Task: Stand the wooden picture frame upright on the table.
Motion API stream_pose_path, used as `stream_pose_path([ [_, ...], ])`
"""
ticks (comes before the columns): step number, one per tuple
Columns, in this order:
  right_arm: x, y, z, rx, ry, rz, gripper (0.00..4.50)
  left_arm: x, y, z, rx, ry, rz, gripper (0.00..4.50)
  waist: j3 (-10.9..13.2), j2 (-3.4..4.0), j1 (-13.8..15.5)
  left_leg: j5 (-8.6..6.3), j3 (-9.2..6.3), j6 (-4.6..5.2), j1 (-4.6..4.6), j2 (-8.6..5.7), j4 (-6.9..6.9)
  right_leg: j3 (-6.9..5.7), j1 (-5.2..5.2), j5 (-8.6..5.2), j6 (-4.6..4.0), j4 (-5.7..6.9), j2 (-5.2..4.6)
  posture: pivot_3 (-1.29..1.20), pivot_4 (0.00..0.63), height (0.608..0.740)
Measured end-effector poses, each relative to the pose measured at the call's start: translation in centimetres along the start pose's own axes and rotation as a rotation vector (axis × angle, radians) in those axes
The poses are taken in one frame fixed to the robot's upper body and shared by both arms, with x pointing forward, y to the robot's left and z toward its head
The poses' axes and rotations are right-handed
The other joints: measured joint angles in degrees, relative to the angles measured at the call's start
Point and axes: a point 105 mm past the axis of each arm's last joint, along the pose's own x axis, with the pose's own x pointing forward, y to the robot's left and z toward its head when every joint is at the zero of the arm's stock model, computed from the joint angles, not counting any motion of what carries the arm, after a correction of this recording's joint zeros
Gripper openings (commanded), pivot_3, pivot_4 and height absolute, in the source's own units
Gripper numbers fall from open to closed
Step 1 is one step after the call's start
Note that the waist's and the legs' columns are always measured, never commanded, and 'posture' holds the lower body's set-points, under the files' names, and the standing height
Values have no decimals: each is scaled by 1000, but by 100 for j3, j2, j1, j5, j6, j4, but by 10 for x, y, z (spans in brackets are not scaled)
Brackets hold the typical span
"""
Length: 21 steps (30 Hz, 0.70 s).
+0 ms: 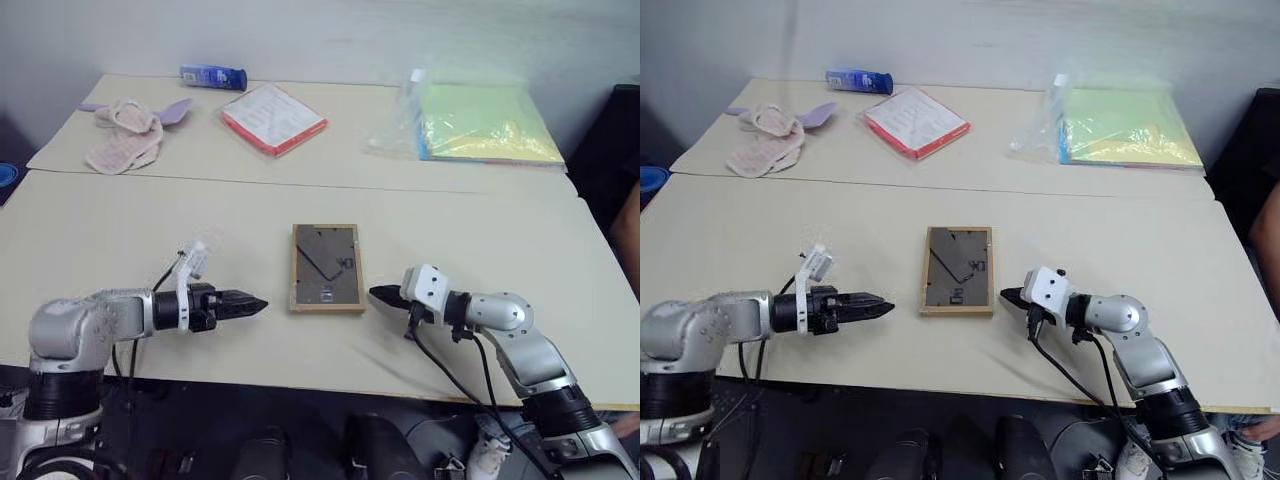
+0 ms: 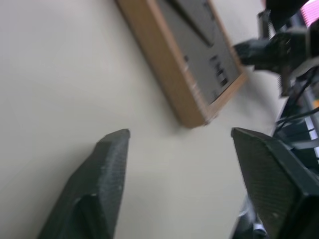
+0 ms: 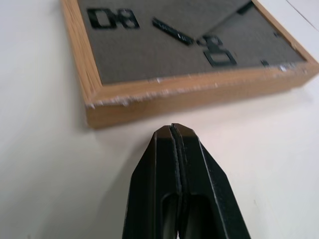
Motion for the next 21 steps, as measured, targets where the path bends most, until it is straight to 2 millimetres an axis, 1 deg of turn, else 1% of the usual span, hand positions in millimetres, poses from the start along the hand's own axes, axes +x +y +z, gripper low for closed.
stream_pose_path([
  [1,1,1,1,-1,1,6,0,4,0,4,-32,20,4,4480,0,-1,10,0,2,0,0,-1,0,1,-1,0,0,-1,2,0,150,740],
  [2,3,2,2,-2,1,11,0,7,0,5,-51,27,9,4480,0,0,10,0,2,0,0,-1,-1,2,-1,0,0,-1,2,0,150,740],
  [4,5,5,1,-1,11,20,0,22,3,2,-111,69,9,4480,0,-1,14,-1,5,-2,-1,1,-2,2,-5,0,0,-1,4,0,150,740],
  [5,5,5,0,2,19,21,0,27,1,3,-115,80,-1,4480,0,-1,16,-1,5,-2,-1,2,-2,1,-5,0,0,-1,4,0,150,740],
  [9,6,4,-1,-8,34,13,0,39,-3,4,-99,127,6,4480,-1,0,43,2,6,-6,4,1,2,3,-2,0,0,2,2,0,150,740],
  [14,10,2,2,-23,28,12,0,60,-9,8,-157,116,-42,4480,-3,-1,84,2,3,-6,5,-4,5,1,3,1,1,1,0,0,150,740],
  [17,11,2,4,-27,26,12,0,68,-10,11,-202,100,-62,4480,-4,-2,89,2,2,-5,5,-6,5,-1,4,1,2,0,0,0,150,740],
  [18,13,3,4,-27,25,16,0,70,-11,12,-212,98,-63,4094,-4,-2,89,2,2,-5,6,-6,5,-1,5,1,2,0,0,0,150,740],
  [19,14,5,4,-26,22,22,0,72,-10,13,-224,96,-61,3919,-4,-2,86,3,2,-6,5,-6,5,-2,4,1,2,0,0,0,150,740],
  [21,16,8,4,-28,21,33,0,75,-9,12,-241,94,-52,3345,-4,-2,78,3,2,-6,5,-6,5,-2,4,1,2,0,1,0,150,740],
])
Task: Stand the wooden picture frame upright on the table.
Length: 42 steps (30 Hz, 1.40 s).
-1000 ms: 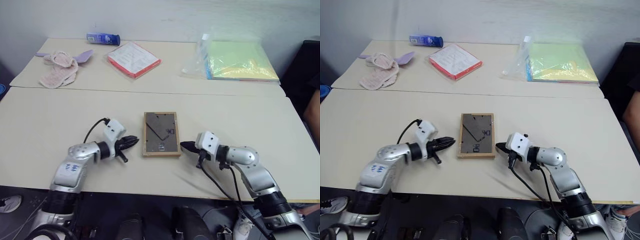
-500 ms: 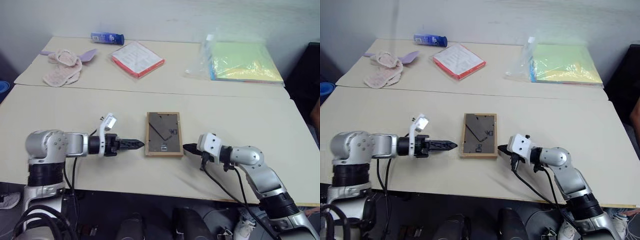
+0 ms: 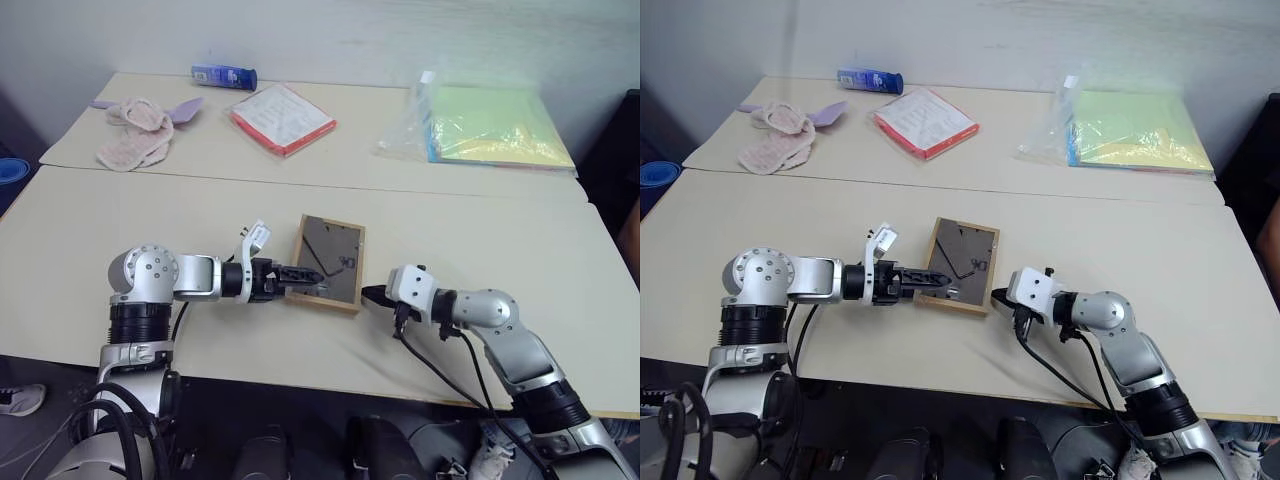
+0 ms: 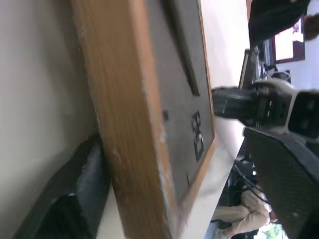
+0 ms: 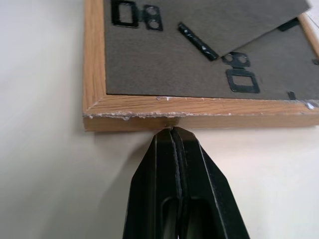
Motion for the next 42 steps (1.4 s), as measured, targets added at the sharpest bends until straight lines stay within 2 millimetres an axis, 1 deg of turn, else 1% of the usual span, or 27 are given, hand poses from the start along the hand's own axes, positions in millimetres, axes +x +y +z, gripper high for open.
stream_pose_path([
  [3,0,0,0,-4,-2,1,0,2,4,-1,-38,-2,2,2334,0,0,-16,1,0,-2,-1,2,0,-2,-2,0,0,-2,2,0,150,740],
  [5,0,0,0,-6,-2,2,0,0,2,-1,-64,-11,-31,1757,0,0,-20,2,1,-4,-1,4,0,-2,-2,0,0,-2,3,0,150,740],
  [7,-2,-1,1,11,-21,2,355,-2,-2,1,-67,-33,-69,1287,0,0,-25,2,0,-5,-1,4,0,-2,-2,0,0,-1,3,0,150,740],
  [8,-4,-3,3,27,-42,-4,545,-4,-1,1,-70,-44,-70,1284,0,0,-33,2,1,-5,0,4,0,-2,-2,0,0,-1,4,0,150,740],
  [9,-8,-7,6,47,-73,-21,853,-5,0,-1,-75,-60,-75,1284,0,0,-51,3,3,-7,0,6,-1,0,-3,0,0,0,6,0,150,740],
  [11,-14,-13,12,98,-124,-22,1587,-9,1,-3,-56,-104,-80,1284,0,-1,-59,5,1,-12,0,10,-1,-1,-3,0,0,0,11,0,150,740],
  [12,-15,-15,16,127,-152,-15,1922,-12,2,-3,-19,-143,-78,1284,0,0,-84,4,2,-13,0,11,-1,0,-4,0,0,2,11,0,150,740],
  [14,-19,-26,31,204,-234,3,2674,-23,1,0,141,-239,-58,1283,1,-1,-165,8,1,-21,1,13,-2,1,-6,-1,-2,0,13,0,150,740],
  [15,-21,-31,37,226,-260,2,2951,-26,0,2,203,-257,-47,1283,1,-1,-163,9,1,-23,2,13,-2,0,-6,-2,-4,-10,13,0,150,740],
  [16,-21,-37,44,256,-280,5,3276,-30,-1,2,267,-265,-38,1283,1,-1,-172,11,2,-26,6,13,-4,2,-5,-3,-6,-11,14,0,150,740],
  [19,-11,-46,57,327,-300,18,4330,-29,-4,-3,345,-252,-53,1283,1,-1,-161,11,2,-26,6,14,-10,4,-6,-4,-8,-10,12,0,150,740],
  [20,-8,-47,60,342,-303,23,4480,-28,-5,-5,354,-248,-63,1283,1,-1,-161,11,2,-25,4,14,-11,3,-7,-4,-8,-8,12,0,150,740],
  [23,7,-49,70,380,-324,37,4480,-23,-9,-8,397,-230,-75,1283,1,-1,-152,9,-1,-20,-3,13,-11,1,-10,-4,-7,1,10,0,150,740],
  [26,17,-46,82,363,-351,68,4480,-23,-8,-8,401,-229,-72,1283,1,-1,-159,7,-1,-14,-4,12,-11,2,-9,-3,-5,0,7,0,150,740],
  [28,20,-43,88,357,-372,95,4480,-23,-9,-9,403,-226,-73,1283,1,-1,-157,7,-2,-13,-3,12,-11,1,-9,-3,-5,1,6,0,150,740],
  [31,22,-32,96,343,-392,172,4480,-22,-10,-9,389,-221,-75,1283,1,-1,-151,4,-3,-8,-5,11,-11,1,-9,-2,-5,0,4,0,150,740],
  [33,19,-29,96,327,-392,194,4480,-22,-9,-9,362,-220,-75,1283,1,-1,-146,2,-4,-4,-8,9,-11,0,-10,-2,-3,-2,2,0,150,740],
  [36,7,-22,89,282,-369,224,4480,-22,-6,-9,255,-207,-87,1283,1,-1,-137,0,-4,0,-11,8,-10,-1,-9,-1,-1,-7,1,0,150,740],
  [39,-1,-19,80,253,-348,239,4480,-20,-9,-13,185,-139,-100,1283,1,-2,-148,0,-4,-1,-12,8,-10,-1,-10,0,-1,-7,2,0,150,740],
  [40,-4,-18,77,230,-344,242,4480,-20,-10,-15,132,-109,-122,1283,1,-2,-148,0,-3,-1,-12,8,-10,-1,-11,0,-1,-5,3,0,150,740],
  [42,-9,-18,78,178,-359,247,4480,-21,-14,-17,67,-71,-166,1283,3,-5,-165,1,-3,-2,-12,9,-9,-1,-12,0,-1,-4,5,0,150,740],
])
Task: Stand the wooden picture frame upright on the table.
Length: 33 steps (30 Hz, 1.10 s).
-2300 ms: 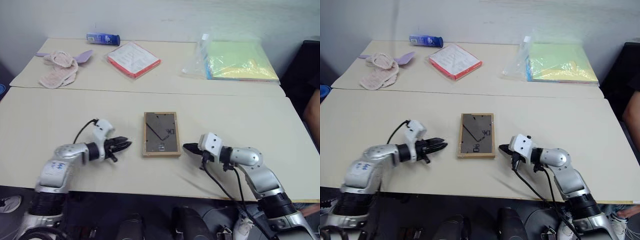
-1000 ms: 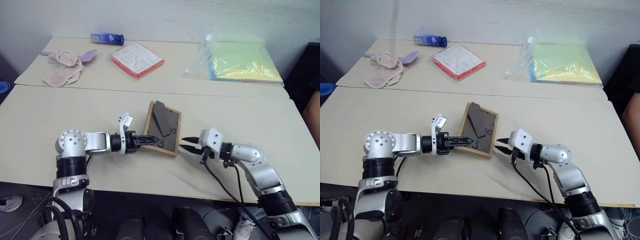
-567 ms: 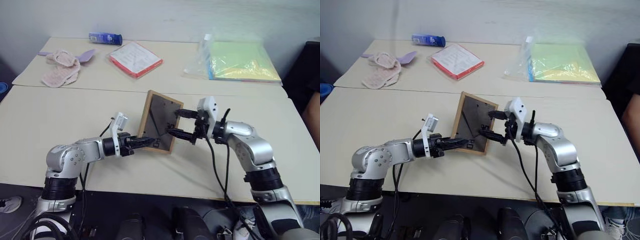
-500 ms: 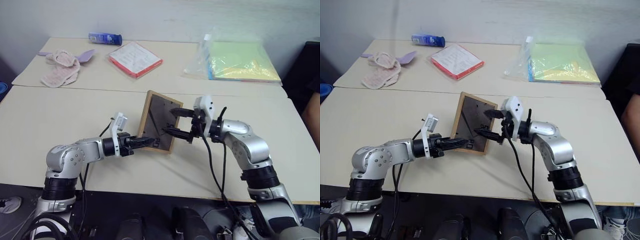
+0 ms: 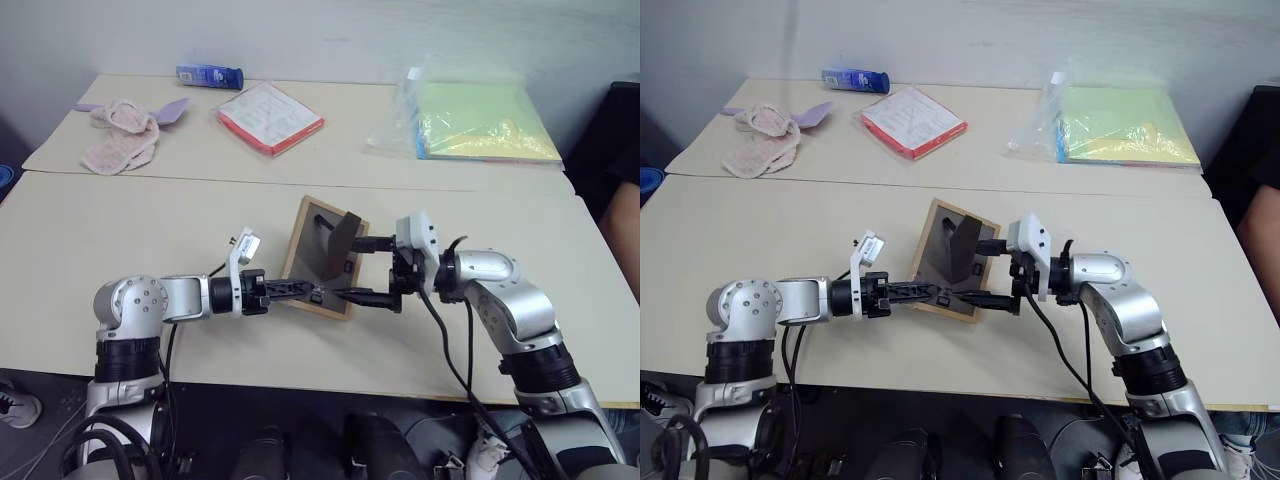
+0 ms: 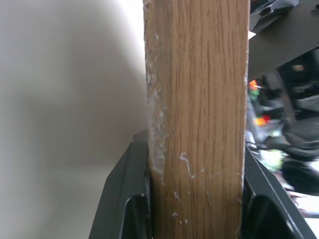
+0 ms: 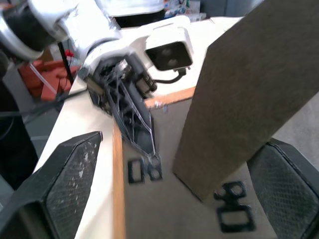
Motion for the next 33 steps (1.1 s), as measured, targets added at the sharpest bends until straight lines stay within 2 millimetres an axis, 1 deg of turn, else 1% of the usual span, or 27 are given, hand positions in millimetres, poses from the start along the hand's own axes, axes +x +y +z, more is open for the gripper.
stream_pose_path([
  [4,-14,0,12,-154,-69,-3,4480,-11,-8,1,-79,34,-86,1283,0,-1,-17,3,0,-8,2,5,-1,2,-4,0,0,4,2,0,150,740],
  [6,-28,-4,17,-245,-91,-26,4480,-21,-9,0,-117,59,-90,1283,1,0,-2,3,-1,-7,4,1,-1,2,-3,0,0,4,-3,0,150,740],
  [9,-46,-7,22,-372,-84,-52,4480,-26,-11,1,-177,58,-131,1283,1,-1,15,2,-6,-6,4,1,0,1,2,0,0,-1,-6,0,150,740],
  [12,-53,-6,17,-522,-30,-34,4480,-28,-15,3,-218,63,-167,1283,2,-3,11,2,-7,-6,4,0,1,0,3,0,0,-4,-6,0,150,740],
  [15,-48,-3,-5,-703,77,4,4480,-25,-21,8,-248,66,-210,1283,2,-4,3,3,-5,-7,6,0,4,0,3,0,0,-4,-5,0,150,740],
  [18,-33,-5,-18,-869,100,-24,4480,-21,-26,8,-261,78,-223,1283,3,-3,-42,6,-1,-12,8,2,4,5,-1,0,0,6,-4,0,150,740],
  [22,-16,-15,-10,-1064,65,-109,4480,-15,-29,3,-280,105,-241,1283,3,-2,-46,10,-2,-17,9,4,4,4,-3,-1,-2,7,-1,0,150,740],
  [25,-11,-18,-9,-1114,41,-163,3894,-14,-30,0,-285,123,-243,1283,3,-2,-24,10,-3,-16,8,2,4,4,-1,-1,-2,7,-1,0,150,740],
  [30,-9,-18,-17,-1123,44,-197,2137,-16,-29,1,-287,115,-241,1283,3,-2,-10,12,-2,-13,7,0,4,4,1,-1,-2,5,-2,0,150,740],
  [31,-10,-17,-16,-1145,50,-195,1865,-17,-30,1,-293,113,-251,1283,3,-2,-12,12,-2,-13,7,0,4,5,0,-1,-2,5,-2,0,150,740],
  [33,-11,-18,-15,-1167,51,-200,1811,-16,-30,1,-294,109,-258,1283,3,-2,-14,12,-3,-13,7,3,4,3,1,-1,-2,5,1,0,150,740],
])
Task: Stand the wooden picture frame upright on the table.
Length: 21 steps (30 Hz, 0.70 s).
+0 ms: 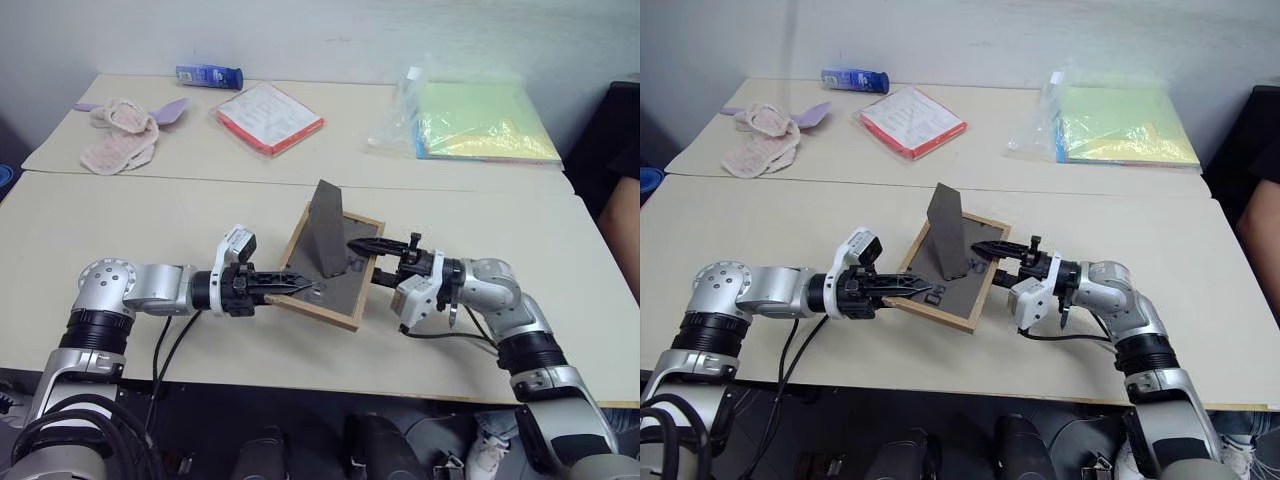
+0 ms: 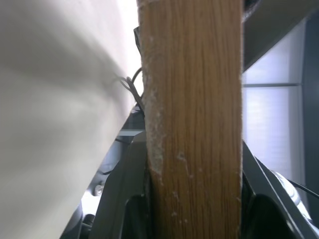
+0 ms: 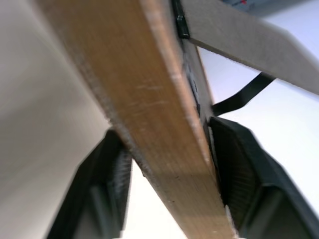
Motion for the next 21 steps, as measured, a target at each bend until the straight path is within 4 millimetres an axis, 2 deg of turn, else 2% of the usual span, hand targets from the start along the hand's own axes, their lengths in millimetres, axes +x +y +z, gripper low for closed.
stream_pose_path([
  [2,-1,0,0,-14,-2,-8,1777,1,0,-1,9,-3,0,1283,0,0,-2,0,1,0,0,-1,0,1,0,0,0,1,-1,0,150,740],
  [5,0,2,-3,0,3,-22,1745,1,-5,-5,73,-28,-4,2235,1,-1,-37,1,0,-2,-1,5,-2,2,-2,0,-1,0,2,0,150,740],
  [7,1,6,-5,27,10,-25,1372,0,-16,-7,160,-52,-2,2886,1,-1,-42,1,0,-3,1,3,-1,3,-2,-1,-1,-6,0,0,150,740],
  [8,2,6,-6,40,10,-27,1281,-6,-20,-7,195,-78,17,3186,1,-1,-65,2,0,-3,1,5,-3,4,-2,-1,-2,-8,1,0,150,740],
  [10,-1,2,-12,87,38,-61,1258,-29,-22,-8,245,-159,101,3792,4,3,-117,2,-1,-4,3,5,-6,6,-3,-3,-5,-6,0,0,150,740],
  [13,-5,-7,-14,182,36,-105,1258,-67,-31,-1,337,-321,178,3815,5,5,-126,2,-6,-4,3,6,-5,2,-2,-5,-9,-17,-1,0,150,740],
  [16,-4,-8,-6,415,-14,-119,1258,-96,-40,3,544,-416,280,3815,6,7,-112,2,-7,-4,2,4,-8,-2,-1,-6,-10,-19,0,0,150,740],
  [17,-4,-6,-2,553,-37,-113,1258,-100,-39,1,641,-394,331,3815,6,8,-94,1,-8,-3,1,2,-13,-4,3,-6,-10,-18,-1,0,150,740],
  [21,-6,2,11,1202,-118,-51,1258,-107,-21,-8,1012,-273,460,4479,15,23,40,-5,-10,8,0,-2,-12,-3,4,-7,-13,-33,-15,0,150,740],
])
